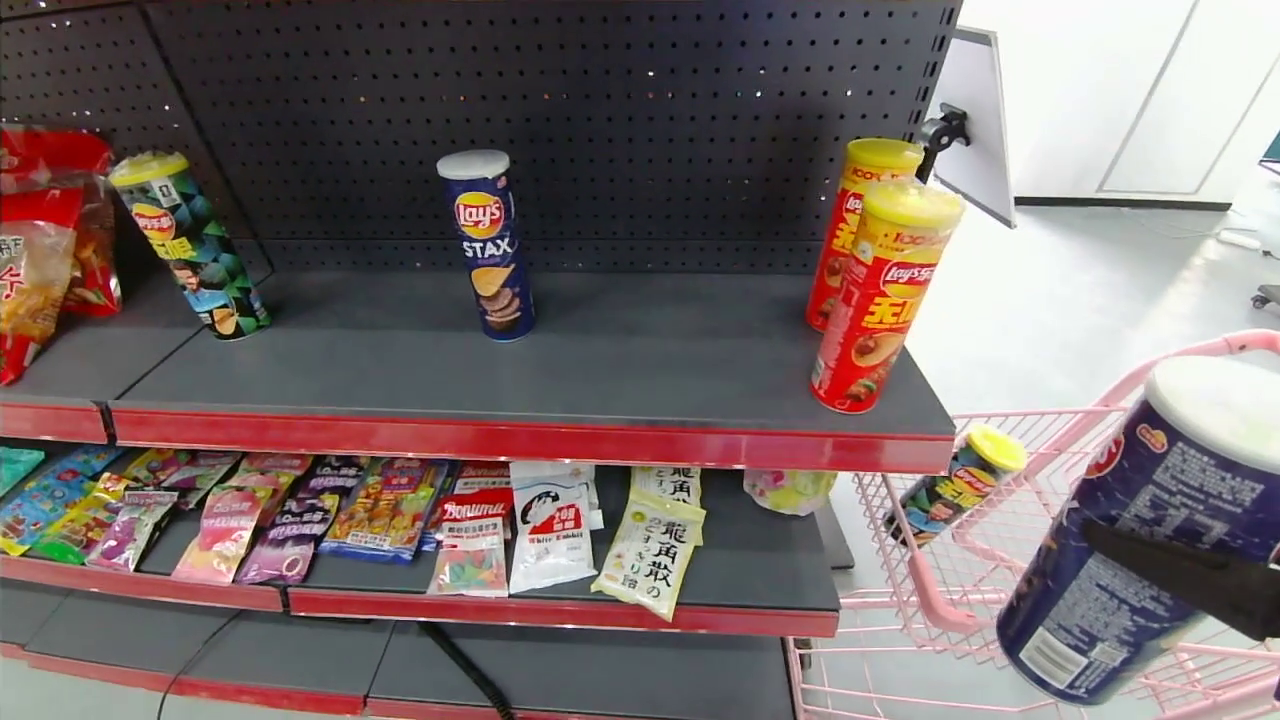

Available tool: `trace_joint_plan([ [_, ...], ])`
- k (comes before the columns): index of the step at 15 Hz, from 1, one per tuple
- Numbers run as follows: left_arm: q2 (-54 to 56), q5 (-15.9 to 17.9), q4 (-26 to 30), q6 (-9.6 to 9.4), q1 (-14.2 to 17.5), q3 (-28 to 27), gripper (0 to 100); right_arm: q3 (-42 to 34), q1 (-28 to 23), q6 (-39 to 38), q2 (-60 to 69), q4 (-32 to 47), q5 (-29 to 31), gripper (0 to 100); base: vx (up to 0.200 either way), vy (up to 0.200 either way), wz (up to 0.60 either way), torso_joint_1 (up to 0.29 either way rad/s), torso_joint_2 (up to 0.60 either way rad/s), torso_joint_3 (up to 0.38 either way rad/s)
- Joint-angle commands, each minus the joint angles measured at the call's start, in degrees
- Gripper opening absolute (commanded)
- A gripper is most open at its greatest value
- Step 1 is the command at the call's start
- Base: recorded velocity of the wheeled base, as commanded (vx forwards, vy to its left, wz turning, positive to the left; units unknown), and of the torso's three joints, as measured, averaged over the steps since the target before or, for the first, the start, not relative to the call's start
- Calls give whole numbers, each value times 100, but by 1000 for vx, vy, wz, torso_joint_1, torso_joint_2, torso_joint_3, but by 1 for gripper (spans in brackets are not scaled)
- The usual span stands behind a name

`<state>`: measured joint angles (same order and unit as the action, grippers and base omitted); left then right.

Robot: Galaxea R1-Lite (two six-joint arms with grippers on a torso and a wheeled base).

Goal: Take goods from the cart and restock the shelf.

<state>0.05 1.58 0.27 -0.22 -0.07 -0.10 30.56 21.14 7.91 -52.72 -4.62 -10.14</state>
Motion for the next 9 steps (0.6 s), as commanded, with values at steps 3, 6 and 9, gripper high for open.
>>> trace_joint_plan([
  [3,-5,0,0,-4,-1,1,100,-42,4,-9,8,-21,-23,0,0,200,0,1,7,4],
  [6,-5,0,0,-4,-1,1,100,-85,31,26,25,-136,-76,0,0,200,0,9,2,4],
  [9,-5,0,0,-4,-1,1,100,-42,39,17,34,-144,-805,0,0,200,0,-2,1,2],
])
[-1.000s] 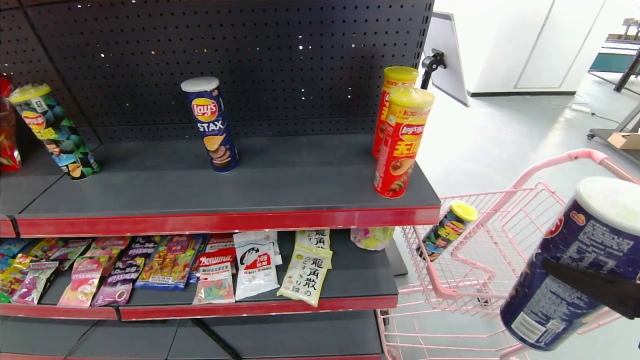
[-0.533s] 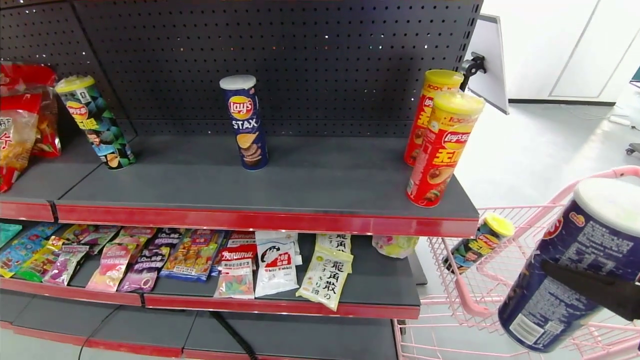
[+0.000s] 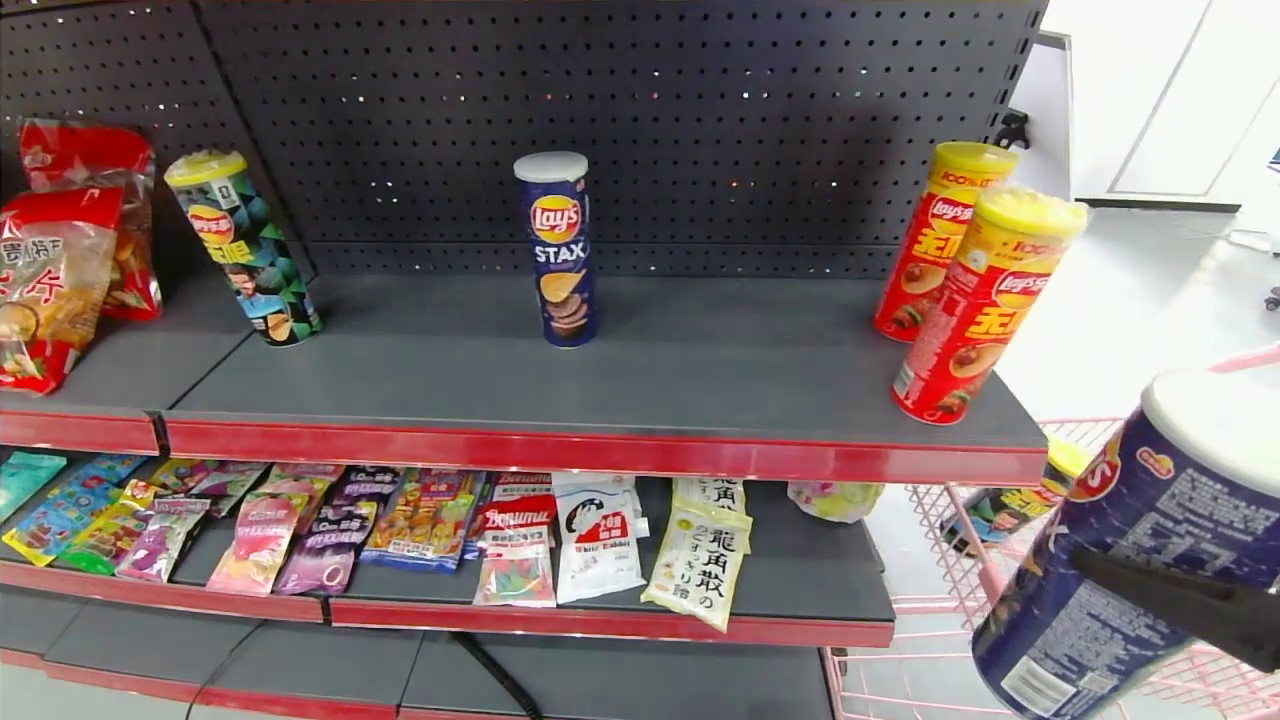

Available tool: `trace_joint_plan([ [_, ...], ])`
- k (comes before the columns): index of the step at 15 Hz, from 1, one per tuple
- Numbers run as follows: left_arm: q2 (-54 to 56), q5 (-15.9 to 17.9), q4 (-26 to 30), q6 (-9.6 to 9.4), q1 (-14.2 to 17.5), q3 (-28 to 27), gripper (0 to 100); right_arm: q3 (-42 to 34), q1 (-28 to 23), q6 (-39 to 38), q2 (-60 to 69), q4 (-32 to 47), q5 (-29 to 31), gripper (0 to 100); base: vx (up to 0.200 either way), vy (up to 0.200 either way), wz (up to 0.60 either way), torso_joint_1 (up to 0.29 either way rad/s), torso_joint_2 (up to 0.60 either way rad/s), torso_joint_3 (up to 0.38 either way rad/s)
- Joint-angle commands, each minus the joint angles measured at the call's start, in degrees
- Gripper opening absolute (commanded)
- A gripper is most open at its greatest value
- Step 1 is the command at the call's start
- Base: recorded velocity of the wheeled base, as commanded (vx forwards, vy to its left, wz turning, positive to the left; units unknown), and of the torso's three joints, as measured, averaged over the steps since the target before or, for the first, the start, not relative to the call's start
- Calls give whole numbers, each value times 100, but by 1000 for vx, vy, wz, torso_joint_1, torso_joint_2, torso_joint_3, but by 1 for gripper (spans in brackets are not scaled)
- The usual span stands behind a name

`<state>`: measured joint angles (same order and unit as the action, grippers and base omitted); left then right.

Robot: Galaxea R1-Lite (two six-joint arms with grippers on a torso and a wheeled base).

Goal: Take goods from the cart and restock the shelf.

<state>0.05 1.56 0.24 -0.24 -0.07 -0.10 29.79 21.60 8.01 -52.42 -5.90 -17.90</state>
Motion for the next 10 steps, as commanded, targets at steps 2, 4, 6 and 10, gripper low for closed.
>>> trace_joint_plan([
  [2,-5,2,2,-2,-1,1,100,79,11,8,-49,-16,-47,0,0,200,0,-2,2,5],
  [4,-5,2,2,-2,-1,1,100,88,11,8,-58,-16,-197,0,0,200,0,-2,2,5],
  [6,-5,2,2,-2,-1,1,100,88,11,-1,-40,-16,-267,0,0,200,0,5,-2,0],
  [10,-5,2,2,-2,-1,1,100,79,11,-19,-102,-16,-390,0,0,200,0,5,2,1],
])
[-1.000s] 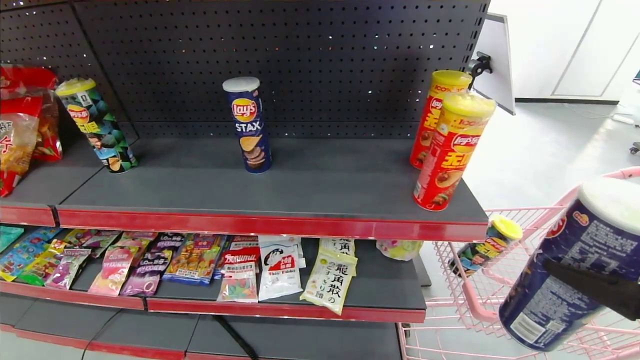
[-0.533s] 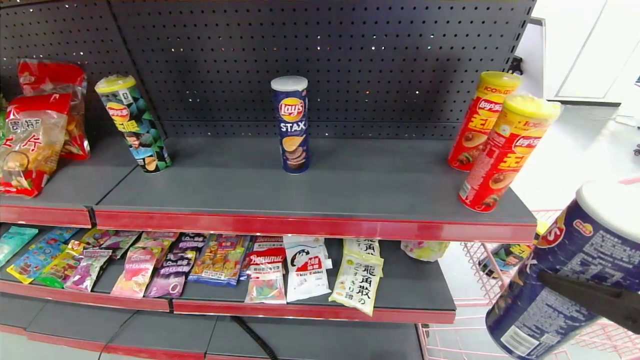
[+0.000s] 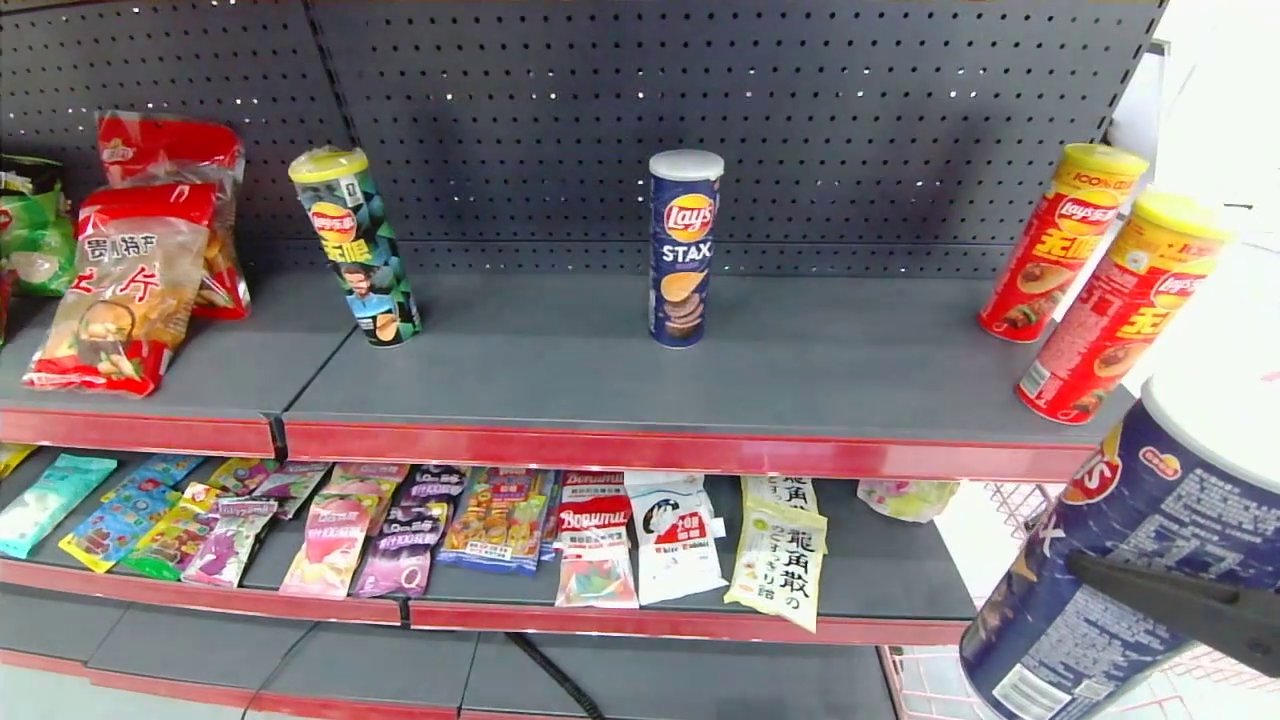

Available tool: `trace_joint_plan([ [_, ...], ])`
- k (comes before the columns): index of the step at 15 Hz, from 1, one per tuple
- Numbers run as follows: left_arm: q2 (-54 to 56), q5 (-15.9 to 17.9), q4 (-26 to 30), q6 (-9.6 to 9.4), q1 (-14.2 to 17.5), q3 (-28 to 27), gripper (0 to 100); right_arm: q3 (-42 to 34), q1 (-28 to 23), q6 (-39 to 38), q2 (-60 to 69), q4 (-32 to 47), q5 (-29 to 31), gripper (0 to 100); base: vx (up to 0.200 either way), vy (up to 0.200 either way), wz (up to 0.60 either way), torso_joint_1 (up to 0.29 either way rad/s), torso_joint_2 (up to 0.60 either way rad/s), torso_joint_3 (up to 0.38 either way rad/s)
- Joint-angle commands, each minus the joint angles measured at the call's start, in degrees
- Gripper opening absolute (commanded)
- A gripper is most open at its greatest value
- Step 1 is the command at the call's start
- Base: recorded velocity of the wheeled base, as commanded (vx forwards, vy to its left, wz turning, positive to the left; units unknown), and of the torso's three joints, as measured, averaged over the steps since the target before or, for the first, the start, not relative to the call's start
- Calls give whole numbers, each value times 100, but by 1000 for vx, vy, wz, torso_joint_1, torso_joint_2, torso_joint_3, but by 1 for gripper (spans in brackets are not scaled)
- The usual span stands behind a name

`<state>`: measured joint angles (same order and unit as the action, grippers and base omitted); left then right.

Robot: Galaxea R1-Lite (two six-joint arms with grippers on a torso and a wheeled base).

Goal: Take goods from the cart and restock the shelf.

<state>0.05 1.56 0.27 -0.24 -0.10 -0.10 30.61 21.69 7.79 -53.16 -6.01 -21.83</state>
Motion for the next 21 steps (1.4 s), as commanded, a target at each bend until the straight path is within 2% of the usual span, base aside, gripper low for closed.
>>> trace_joint_plan([
  [1,-5,2,0,-2,1,1,100,-2,2,3,-27,-5,4,0,0,200,0,2,2,12],
  [5,-5,2,0,-11,1,1,100,-46,2,3,-27,-5,4,0,0,50,0,2,1,1],
  [15,-5,-7,0,-2,1,1,100,-64,2,-6,-36,-5,4,0,200,0,0,5,5,3],
  [21,-5,2,0,24,1,1,100,-82,2,-67,113,12,4,0,0,0,0,0,0,0],
])
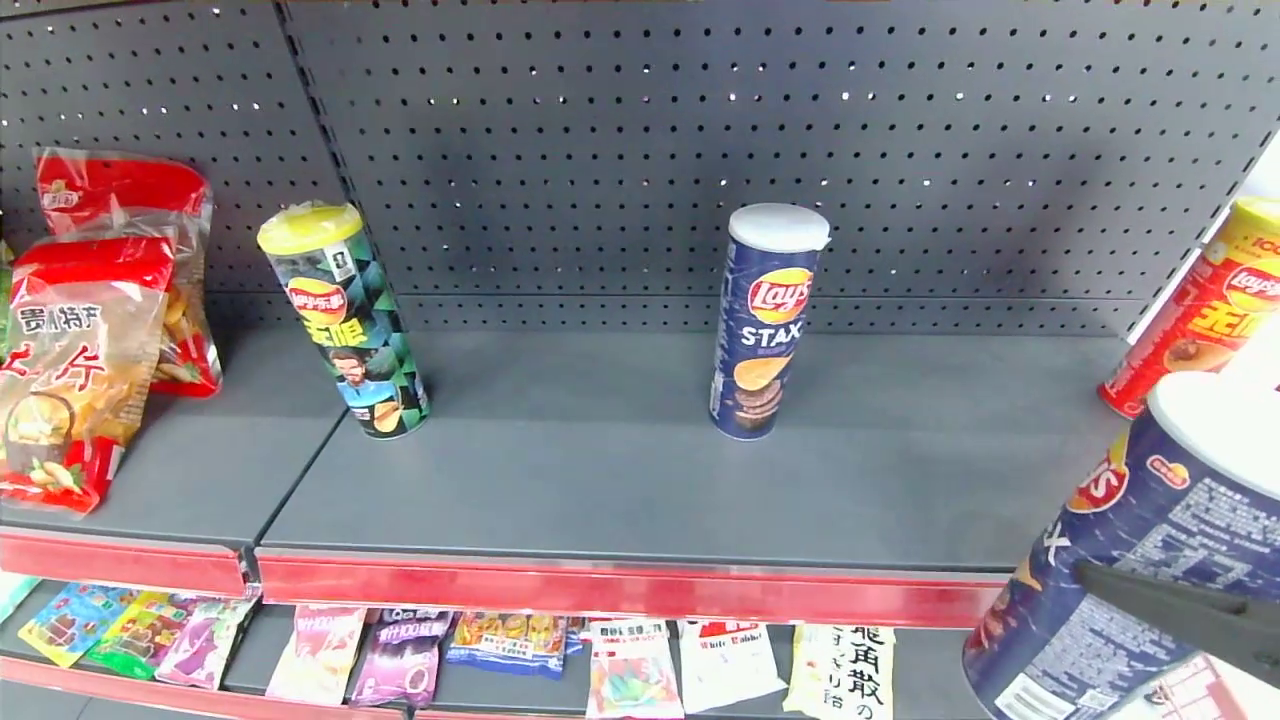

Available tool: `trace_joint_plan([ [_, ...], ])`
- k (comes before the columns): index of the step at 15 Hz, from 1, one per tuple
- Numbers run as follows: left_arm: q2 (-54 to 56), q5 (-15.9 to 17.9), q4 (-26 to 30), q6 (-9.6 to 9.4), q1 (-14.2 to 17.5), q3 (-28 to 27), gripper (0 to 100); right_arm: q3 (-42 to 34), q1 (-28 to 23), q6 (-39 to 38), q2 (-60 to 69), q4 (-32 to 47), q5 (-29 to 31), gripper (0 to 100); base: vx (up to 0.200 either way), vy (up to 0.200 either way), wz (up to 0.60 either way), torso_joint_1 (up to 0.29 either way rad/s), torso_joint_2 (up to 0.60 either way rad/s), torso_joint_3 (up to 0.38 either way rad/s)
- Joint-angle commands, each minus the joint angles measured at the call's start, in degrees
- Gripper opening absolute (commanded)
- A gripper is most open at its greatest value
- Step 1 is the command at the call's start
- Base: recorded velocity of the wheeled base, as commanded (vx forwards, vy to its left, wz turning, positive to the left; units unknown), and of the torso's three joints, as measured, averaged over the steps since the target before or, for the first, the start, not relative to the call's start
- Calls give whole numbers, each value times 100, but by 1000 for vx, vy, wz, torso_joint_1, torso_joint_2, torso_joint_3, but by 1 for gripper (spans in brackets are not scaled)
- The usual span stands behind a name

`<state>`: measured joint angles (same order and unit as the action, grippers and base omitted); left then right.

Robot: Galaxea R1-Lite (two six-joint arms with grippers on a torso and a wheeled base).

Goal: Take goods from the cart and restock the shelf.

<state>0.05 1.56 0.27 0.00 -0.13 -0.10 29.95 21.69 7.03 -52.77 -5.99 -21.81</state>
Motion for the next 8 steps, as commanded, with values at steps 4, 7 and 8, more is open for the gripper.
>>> trace_joint_plan([
  [4,-163,90,0,-79,-57,-8,100,-315,-7,-44,303,1,-34,0,0,0,0,0,0,0],
  [7,-2396,881,-9,229,-92,-2530,100,-174,2,-97,259,10,10,0,0,0,0,0,0,0],
  [8,-3274,1233,-27,229,-224,-3304,100,-139,2,-88,241,10,28,0,0,0,0,0,0,0],
])
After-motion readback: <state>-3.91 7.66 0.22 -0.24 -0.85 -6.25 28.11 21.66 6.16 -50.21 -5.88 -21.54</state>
